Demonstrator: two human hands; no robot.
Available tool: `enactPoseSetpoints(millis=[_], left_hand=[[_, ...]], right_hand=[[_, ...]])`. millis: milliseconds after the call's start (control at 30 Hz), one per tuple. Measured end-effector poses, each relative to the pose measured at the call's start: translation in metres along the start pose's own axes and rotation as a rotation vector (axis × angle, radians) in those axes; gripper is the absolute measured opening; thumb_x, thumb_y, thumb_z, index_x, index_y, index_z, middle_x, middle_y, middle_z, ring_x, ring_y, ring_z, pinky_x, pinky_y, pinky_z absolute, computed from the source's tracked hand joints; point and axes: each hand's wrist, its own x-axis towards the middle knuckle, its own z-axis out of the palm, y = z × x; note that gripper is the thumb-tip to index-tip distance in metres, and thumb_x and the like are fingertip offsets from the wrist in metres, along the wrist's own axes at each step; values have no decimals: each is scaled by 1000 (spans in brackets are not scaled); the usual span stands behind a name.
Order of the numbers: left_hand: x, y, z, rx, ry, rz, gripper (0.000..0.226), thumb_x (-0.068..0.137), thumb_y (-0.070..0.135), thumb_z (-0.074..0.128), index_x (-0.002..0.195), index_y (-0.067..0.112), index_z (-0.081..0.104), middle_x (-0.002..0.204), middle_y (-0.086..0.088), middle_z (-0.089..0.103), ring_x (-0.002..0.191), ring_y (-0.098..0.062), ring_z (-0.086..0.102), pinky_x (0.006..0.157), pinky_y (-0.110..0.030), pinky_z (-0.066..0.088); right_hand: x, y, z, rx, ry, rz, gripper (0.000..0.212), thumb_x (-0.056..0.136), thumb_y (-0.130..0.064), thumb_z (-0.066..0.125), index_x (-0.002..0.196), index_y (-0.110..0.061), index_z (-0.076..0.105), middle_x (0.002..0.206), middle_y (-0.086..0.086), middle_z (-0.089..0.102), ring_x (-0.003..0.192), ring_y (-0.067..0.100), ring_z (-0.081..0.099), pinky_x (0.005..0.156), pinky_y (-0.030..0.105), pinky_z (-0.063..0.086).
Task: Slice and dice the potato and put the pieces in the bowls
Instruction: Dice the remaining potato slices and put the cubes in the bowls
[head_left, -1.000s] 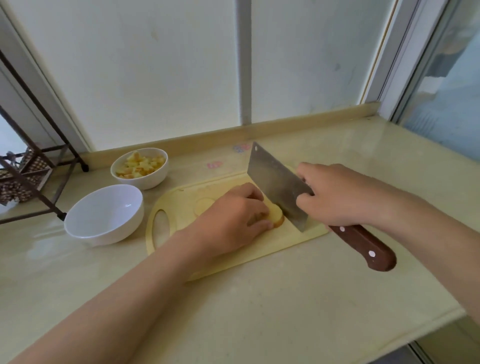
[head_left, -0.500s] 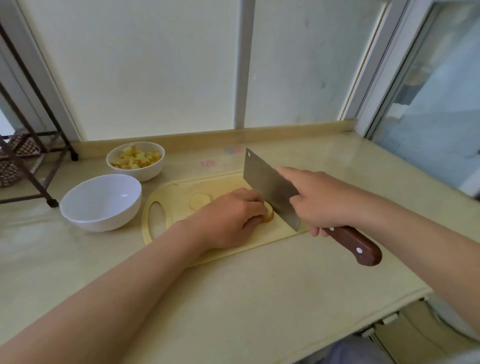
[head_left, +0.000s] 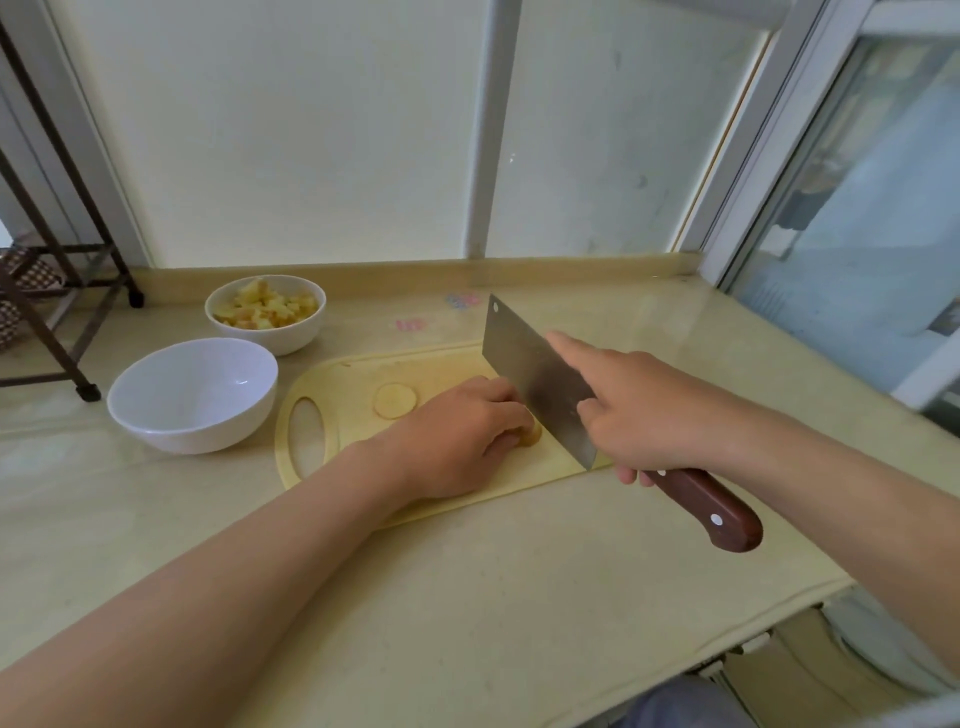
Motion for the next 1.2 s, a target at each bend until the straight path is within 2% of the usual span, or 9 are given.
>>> enactPoseSetpoints(millis=[167,300,433,567,800,933,1033,1100,1200], left_hand=[[-2,0,0,-6,8,-1,21,93,16,54,109,14,68,106,-4,59,96,-24,54,82,-41,48],[-3,2,0,-15,24,-1,22,93,15,55,110,14,69,104,-5,59,94,-24,55,81,-41,49],[-3,1,0,-29,31,-1,22,93,16,55,109,15,69,104,-4,60,94,-24,55,81,-41,49],[-3,-1,3,-44,59,11,21,90,13,58,107,13,71,105,-5,62,94,-25,57,82,-38,49],[-3,-6,7,-58,101,20,20,86,11,59,100,11,74,101,-5,65,88,-25,61,80,-33,49],[-6,-5,6,-44,132,25,16,84,10,62,92,9,76,95,-4,67,83,-22,61,72,-33,51],[-7,-3,6,-33,152,28,14,83,8,63,89,9,76,91,-4,67,80,-21,60,69,-31,51],[-6,-3,5,-29,158,34,14,84,8,63,88,8,76,91,-4,67,80,-22,60,69,-33,51],[-6,-4,5,-35,157,33,14,85,9,62,89,9,76,92,-3,67,81,-22,60,70,-35,52]], right_hand=[[-6,0,-4,-19,-55,6,86,102,-7,39,160,-53,-4,64,5,67,42,16,62,54,37,61],[-10,-2,-5,-42,-107,37,89,102,-6,37,158,-58,-10,85,10,69,63,29,74,58,40,63],[-13,-4,-4,-62,-126,58,90,101,-8,35,155,-61,-13,99,12,67,65,29,74,53,35,61],[-13,-4,-6,-90,-168,39,86,105,-12,35,155,-57,-18,78,15,70,55,25,66,51,33,58],[27,-16,15,-29,-39,-4,89,100,-8,38,161,-47,-13,82,8,66,57,22,71,53,34,62],[45,-17,9,23,-33,4,92,95,-5,38,162,-48,-8,81,13,69,56,24,70,49,32,58],[37,-9,5,60,-35,26,91,94,-4,36,162,-51,-2,75,12,68,48,20,67,49,32,57],[27,-4,4,71,-29,24,88,97,-5,36,162,-52,0,74,6,59,39,11,62,45,29,53],[16,2,5,98,5,22,83,101,-8,35,162,-53,1,77,5,58,38,11,62,43,25,49]])
